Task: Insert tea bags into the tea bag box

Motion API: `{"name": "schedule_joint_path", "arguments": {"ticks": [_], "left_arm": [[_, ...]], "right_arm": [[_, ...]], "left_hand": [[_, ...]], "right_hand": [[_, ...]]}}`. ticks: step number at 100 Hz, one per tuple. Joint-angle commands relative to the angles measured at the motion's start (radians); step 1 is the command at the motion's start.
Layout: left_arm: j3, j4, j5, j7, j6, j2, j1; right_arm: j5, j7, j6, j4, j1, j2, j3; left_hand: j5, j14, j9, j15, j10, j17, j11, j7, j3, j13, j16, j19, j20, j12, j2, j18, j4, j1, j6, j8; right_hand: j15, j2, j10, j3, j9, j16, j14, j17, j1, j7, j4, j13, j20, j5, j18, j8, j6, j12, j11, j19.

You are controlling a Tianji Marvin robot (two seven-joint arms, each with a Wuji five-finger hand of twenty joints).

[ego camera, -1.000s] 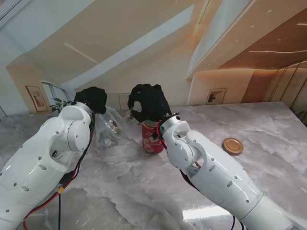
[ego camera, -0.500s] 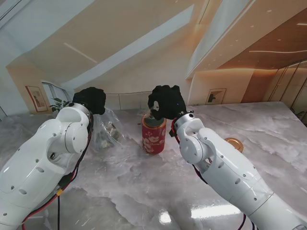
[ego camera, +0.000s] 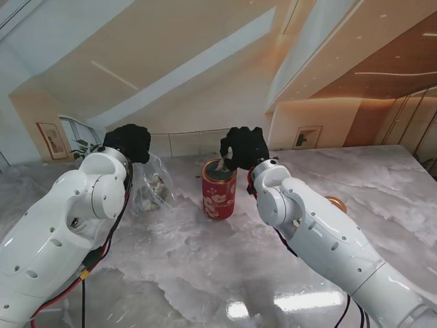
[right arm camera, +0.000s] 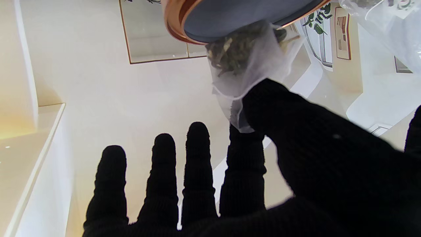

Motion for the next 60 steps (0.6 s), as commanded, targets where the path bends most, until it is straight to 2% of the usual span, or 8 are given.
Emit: {"name": "schedule_joint_path", "arguments": {"ticks": [1,17,29,32,41,60], "left_arm": [[0.001,-0.009,0.0,-0.015,-0.004,-0.002,0.001],[0.003,-0.008,-0.002,-0.017,-0.002,-0.002,-0.001],[0.004,-0.008,-0.004,-0.017,0.0,-0.002,-0.001],[0.004,-0.008,-0.004,-0.018,0.0,-0.002,-0.002],[0.004,-0.008,-0.002,-0.018,0.0,-0.002,-0.002],[0.005,-0.006,-0.003,-0.018,0.0,-0.002,-0.004]], "right_arm": [[-0.002,0.018,0.004,0.006,0.0,-0.005,-0.009],[0.01,0.029,0.019,0.021,0.008,-0.008,-0.025],[0.017,0.038,0.024,0.03,0.015,-0.009,-0.033],[0.018,0.04,0.025,0.031,0.016,-0.009,-0.034],[0.019,0.039,0.023,0.034,0.018,-0.01,-0.035],[0.031,0.03,0.016,0.03,0.005,-0.011,-0.018]], "left_hand": [[0.016,0.013,0.039,0.035,0.095,0.021,0.024,0.016,0.028,0.036,0.001,0.073,0.006,0.013,-0.018,-0.08,0.01,0.036,0.001,0.018],[0.016,0.014,0.038,0.035,0.094,0.021,0.023,0.015,0.028,0.036,0.001,0.073,0.006,0.012,-0.018,-0.08,0.01,0.037,0.003,0.018],[0.015,0.014,0.038,0.035,0.095,0.021,0.023,0.015,0.028,0.036,0.001,0.073,0.006,0.012,-0.017,-0.08,0.01,0.036,0.001,0.018],[0.016,0.014,0.038,0.035,0.094,0.021,0.022,0.015,0.028,0.036,0.001,0.073,0.006,0.012,-0.018,-0.08,0.01,0.036,0.001,0.018],[0.016,0.014,0.038,0.035,0.094,0.021,0.023,0.016,0.028,0.035,0.001,0.073,0.006,0.013,-0.018,-0.08,0.01,0.036,0.002,0.019],[0.016,0.013,0.039,0.035,0.094,0.021,0.024,0.016,0.028,0.036,0.001,0.073,0.006,0.013,-0.018,-0.08,0.01,0.036,0.001,0.018]], "right_hand": [[0.013,0.001,-0.008,-0.008,-0.025,0.013,-0.019,-0.011,0.032,0.014,-0.016,0.003,0.001,-0.013,-0.006,-0.018,0.0,0.005,0.012,0.009],[0.01,-0.017,0.0,-0.011,-0.054,0.012,-0.014,-0.008,0.016,-0.005,-0.023,-0.01,0.0,-0.066,-0.011,-0.068,0.054,0.003,0.008,0.012],[0.005,-0.015,0.006,-0.037,-0.096,0.01,-0.009,-0.01,-0.014,-0.062,-0.035,-0.026,-0.001,-0.13,-0.013,-0.105,0.093,0.001,0.004,0.015],[0.003,-0.005,0.006,-0.042,-0.106,0.007,-0.009,-0.012,-0.029,-0.112,-0.027,-0.03,-0.005,-0.136,-0.014,-0.081,0.104,-0.003,0.006,0.015],[0.002,0.035,0.009,-0.043,-0.128,0.005,-0.007,-0.013,-0.077,-0.206,0.036,-0.036,-0.006,-0.163,-0.012,-0.03,0.133,-0.008,0.007,0.017],[-0.001,0.076,0.01,-0.075,-0.14,0.004,-0.007,-0.019,-0.123,-0.257,0.049,-0.043,-0.007,-0.244,-0.017,-0.013,0.15,-0.01,0.002,0.015]]}}
